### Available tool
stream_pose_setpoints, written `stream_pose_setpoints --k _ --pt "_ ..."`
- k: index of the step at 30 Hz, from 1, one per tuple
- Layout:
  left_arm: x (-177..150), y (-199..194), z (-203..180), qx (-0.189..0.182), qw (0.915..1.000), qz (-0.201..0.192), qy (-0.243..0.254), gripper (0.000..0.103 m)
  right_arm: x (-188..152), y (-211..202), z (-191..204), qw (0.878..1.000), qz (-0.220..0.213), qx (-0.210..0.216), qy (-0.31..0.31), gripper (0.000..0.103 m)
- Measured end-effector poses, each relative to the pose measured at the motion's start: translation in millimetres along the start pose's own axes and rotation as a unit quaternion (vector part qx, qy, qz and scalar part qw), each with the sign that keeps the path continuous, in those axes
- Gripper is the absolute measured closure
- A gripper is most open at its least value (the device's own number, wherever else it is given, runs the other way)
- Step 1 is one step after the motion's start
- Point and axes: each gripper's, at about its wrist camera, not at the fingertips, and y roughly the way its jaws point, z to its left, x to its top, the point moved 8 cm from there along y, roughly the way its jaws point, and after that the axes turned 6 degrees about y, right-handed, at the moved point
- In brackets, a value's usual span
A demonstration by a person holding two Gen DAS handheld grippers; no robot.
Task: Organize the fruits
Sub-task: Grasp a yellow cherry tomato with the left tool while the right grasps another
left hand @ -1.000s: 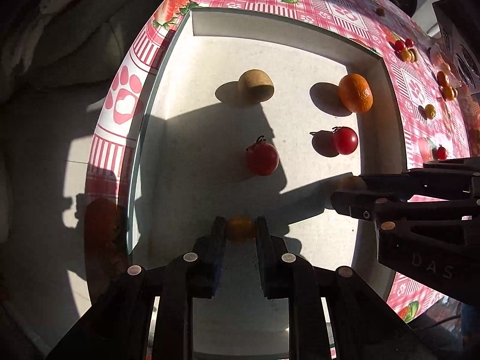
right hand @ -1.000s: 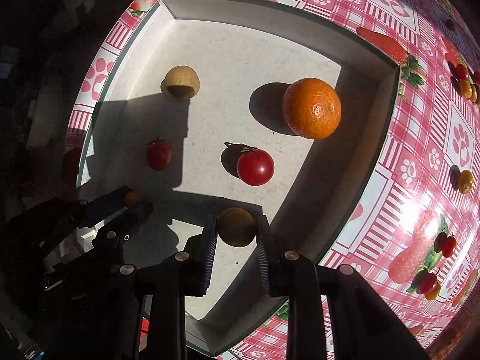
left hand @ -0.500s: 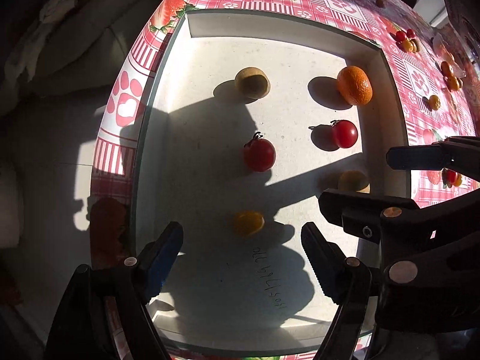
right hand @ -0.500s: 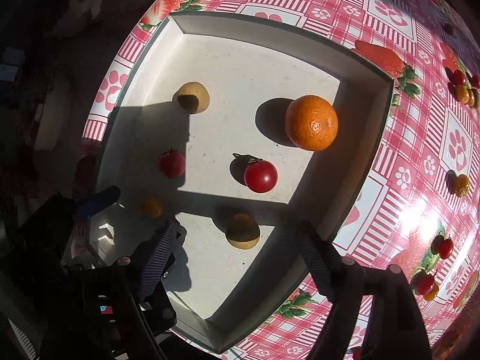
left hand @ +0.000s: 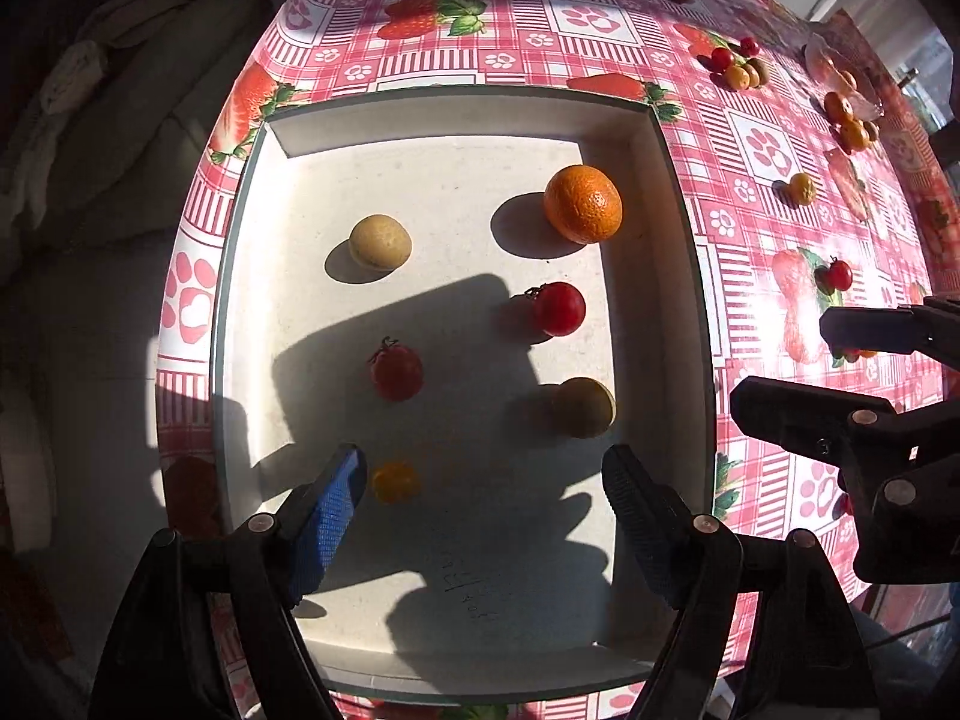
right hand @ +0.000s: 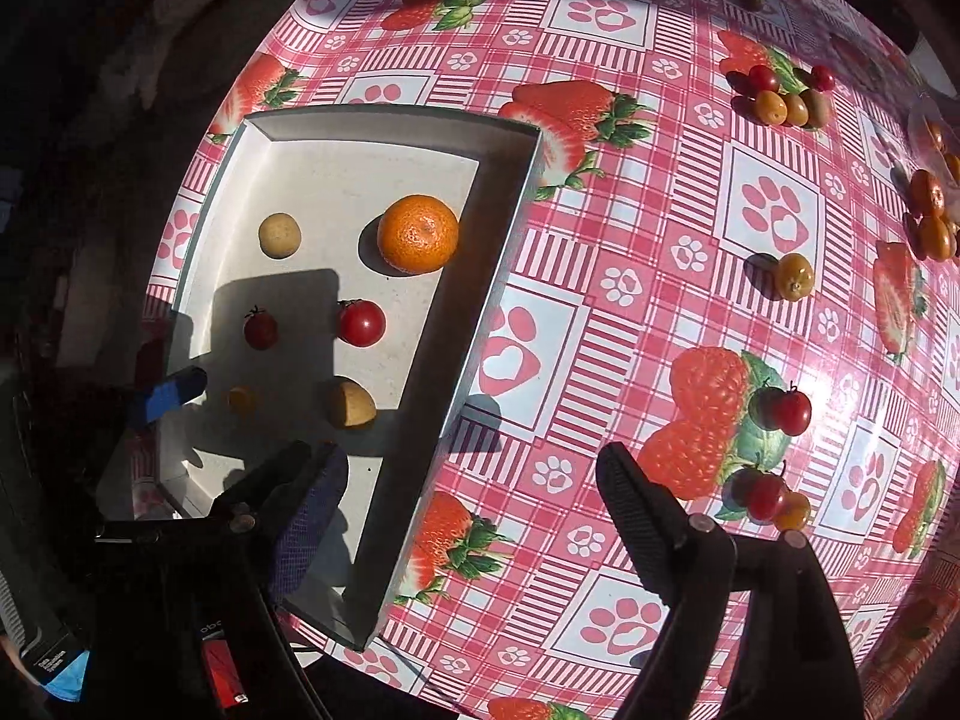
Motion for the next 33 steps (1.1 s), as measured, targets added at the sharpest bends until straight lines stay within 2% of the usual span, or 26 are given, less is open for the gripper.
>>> stream_pose_setpoints --k 6,8,12,15,23,24,26,28,33 --pt "17 -9 -40 -0.016 0.999 -0.008 0.041 0.021 -42 -2 -95 0.997 0.014 -0.035 0.063 0.016" --pt "13 -10 -42 -0.021 0.9981 -0.011 0.056 0.021 -63 0 -119 0.995 0.021 -0.045 0.084 0.015" --pt "27 -7 -59 -0.031 0.9965 -0.013 0.077 0.021 -101 0 -160 0.989 0.033 -0.052 0.133 0.015" --pt "36 -7 -69 -0.036 0.9955 -0.012 0.087 0.021 -114 -2 -181 0.986 0.031 -0.054 0.157 0.015" --pt "73 -2 -109 -0.046 0.9931 -0.021 0.106 0.021 -91 -15 -208 0.988 -0.015 -0.065 0.142 0.016" --pt "78 2 -114 -0.045 0.993 -0.019 0.107 0.021 -85 -17 -210 0.988 -0.021 -0.066 0.136 0.018" --pt "88 8 -124 -0.048 0.9927 -0.015 0.11 0.021 -79 -18 -212 0.99 -0.026 -0.065 0.125 0.029" --pt "97 14 -133 -0.052 0.9923 -0.014 0.112 0.021 -65 -17 -212 0.991 -0.028 -0.065 0.113 0.035" --pt "120 27 -152 -0.048 0.9916 -0.019 0.119 0.021 -50 -15 -212 0.994 -0.032 -0.061 0.083 0.035"
